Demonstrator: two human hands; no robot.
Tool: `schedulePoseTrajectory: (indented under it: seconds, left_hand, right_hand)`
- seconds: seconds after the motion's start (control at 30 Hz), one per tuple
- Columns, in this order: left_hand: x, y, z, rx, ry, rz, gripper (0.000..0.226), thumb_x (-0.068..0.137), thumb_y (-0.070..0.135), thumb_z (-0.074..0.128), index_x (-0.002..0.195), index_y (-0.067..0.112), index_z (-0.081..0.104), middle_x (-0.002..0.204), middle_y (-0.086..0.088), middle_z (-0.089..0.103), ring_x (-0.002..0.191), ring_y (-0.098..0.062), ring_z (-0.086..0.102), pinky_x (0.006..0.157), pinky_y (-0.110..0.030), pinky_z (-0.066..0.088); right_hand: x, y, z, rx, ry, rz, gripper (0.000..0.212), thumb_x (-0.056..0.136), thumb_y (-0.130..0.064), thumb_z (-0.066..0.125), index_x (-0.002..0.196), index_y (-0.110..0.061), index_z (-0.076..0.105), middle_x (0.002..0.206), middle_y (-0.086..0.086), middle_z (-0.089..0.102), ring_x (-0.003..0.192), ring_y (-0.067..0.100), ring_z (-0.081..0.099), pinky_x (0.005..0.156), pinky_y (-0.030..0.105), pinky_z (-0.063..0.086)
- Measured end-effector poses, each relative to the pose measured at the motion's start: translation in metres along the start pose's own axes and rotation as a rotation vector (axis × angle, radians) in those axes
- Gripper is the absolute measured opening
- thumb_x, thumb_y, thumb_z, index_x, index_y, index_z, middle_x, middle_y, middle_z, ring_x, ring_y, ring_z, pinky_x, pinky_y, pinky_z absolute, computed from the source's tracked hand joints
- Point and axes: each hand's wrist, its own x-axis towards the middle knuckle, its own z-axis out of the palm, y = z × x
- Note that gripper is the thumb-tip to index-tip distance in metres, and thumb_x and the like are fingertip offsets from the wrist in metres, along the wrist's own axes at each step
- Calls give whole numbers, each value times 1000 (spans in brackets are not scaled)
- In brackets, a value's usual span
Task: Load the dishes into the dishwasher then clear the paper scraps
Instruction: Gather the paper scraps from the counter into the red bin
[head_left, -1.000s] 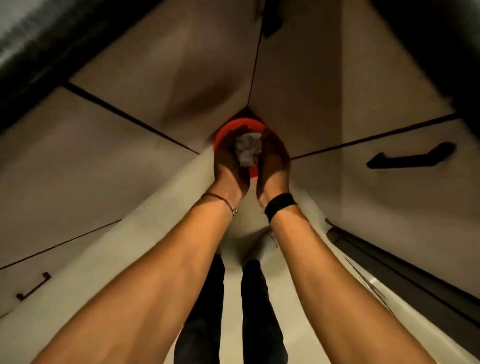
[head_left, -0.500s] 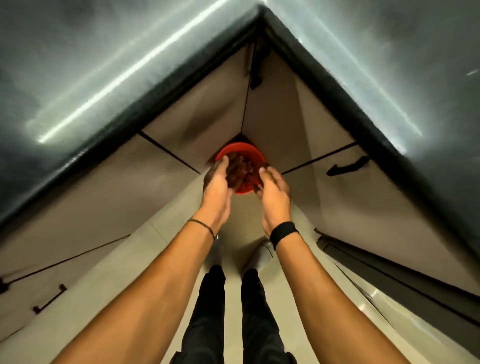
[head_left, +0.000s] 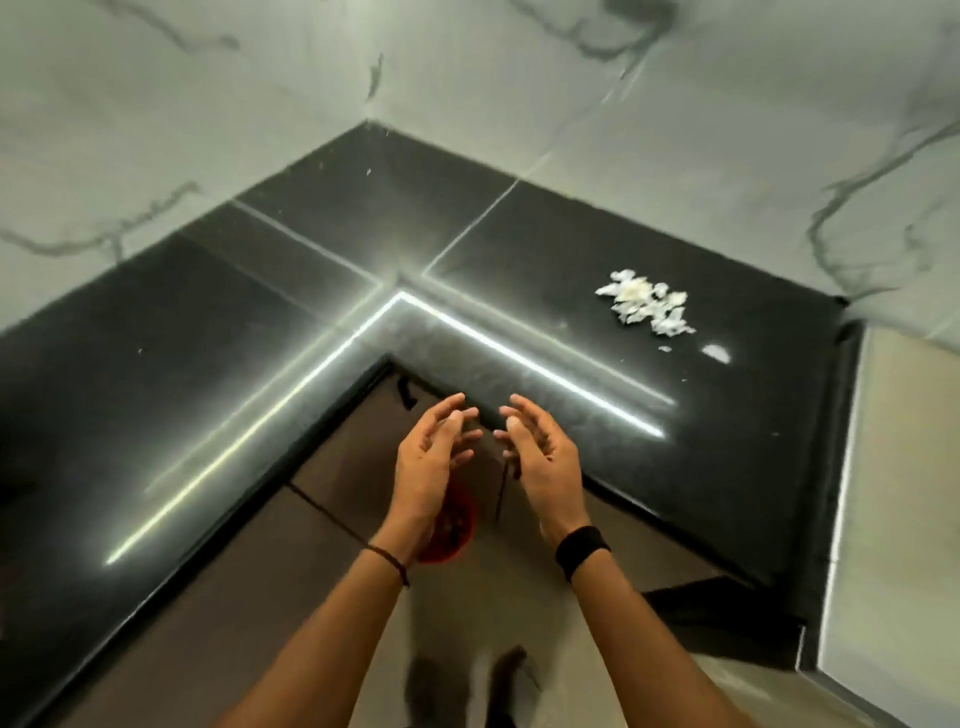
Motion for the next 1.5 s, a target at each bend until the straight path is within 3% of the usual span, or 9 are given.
schedulePoseTrajectory:
  seconds: [0.27, 0.6, 0.77, 0.97, 1.1, 1.2, 1.3, 1.43, 1.5]
  left_hand:
    - [13, 19, 101, 41, -204, 140, 30, 103, 20, 58, 132, 15, 63, 117, -6, 75, 103, -28, 74, 88, -37, 57]
    - [65, 17, 186, 108, -429, 106, 32, 100, 21, 63, 132, 15, 62, 115, -5, 76, 100, -22, 75, 86, -31, 60]
    - [117, 12, 218, 71, -469, 30, 30, 101, 22, 62, 130, 15, 63, 114, -5, 76, 100, -24, 75, 86, -34, 59]
    - [177, 18, 249, 58, -546, -62, 30, 104, 24, 57, 132, 16, 63, 114, -4, 76, 99, -21, 74, 89, -36, 56]
    - [208, 21, 264, 71, -580, -92, 29, 106, 22, 54, 131, 12, 63, 117, -11, 74, 95, -21, 72, 93, -44, 54]
    - [224, 25, 271, 68, -581, -105, 29, 106, 21, 53, 131, 9, 63, 115, -12, 75, 93, -20, 71, 98, -53, 52]
    - [235, 25, 276, 88, -578, -104, 28, 106, 25, 53, 128, 12, 64, 112, -7, 76, 94, -21, 72, 98, -54, 54]
    - [247, 23, 279, 72, -549, -112, 25, 107, 22, 52, 125, 11, 66, 112, -9, 76, 98, -25, 71, 95, -46, 56]
    - [253, 21, 282, 54, -536, -110, 24, 107, 20, 52, 124, 10, 66, 112, -10, 76, 99, -27, 71, 91, -40, 58]
  right_hand:
    - [3, -39, -93, 48, 158, -181, 27, 102, -15, 60, 123, -32, 62, 114, -3, 75, 96, 15, 74, 83, 25, 56]
    - [45, -33, -151, -22, 365, -132, 30, 100, -19, 62, 130, -24, 62, 109, -1, 76, 94, 13, 74, 87, 30, 58]
    - [97, -35, -163, -104, 448, -87, 29, 98, -15, 66, 126, -24, 65, 102, 0, 75, 92, 12, 73, 85, 25, 57]
    - [168, -36, -178, -331, 547, -57, 28, 94, -11, 68, 121, -20, 70, 103, -4, 73, 92, 10, 70, 91, 35, 58]
    - [204, -39, -189, -631, 615, -40, 35, 90, -12, 69, 123, -24, 69, 116, -6, 63, 87, 5, 62, 90, 29, 54]
    - [229, -32, -197, -912, 564, -30, 43, 89, -18, 69, 132, -23, 64, 127, -3, 52, 104, 17, 56, 89, 34, 51]
    - [247, -22, -203, -1205, 527, -37, 36, 88, -23, 70, 124, -24, 68, 129, 3, 53, 110, 28, 51, 86, 41, 51]
    - [246, -14, -205, -1260, 589, -170, 11, 93, -27, 68, 100, -22, 75, 107, -2, 63, 96, 26, 54, 73, 40, 48]
    - [239, -12, -205, -1126, 649, -178, 10, 94, -25, 67, 99, -21, 76, 102, -4, 63, 95, 22, 53, 77, 37, 48]
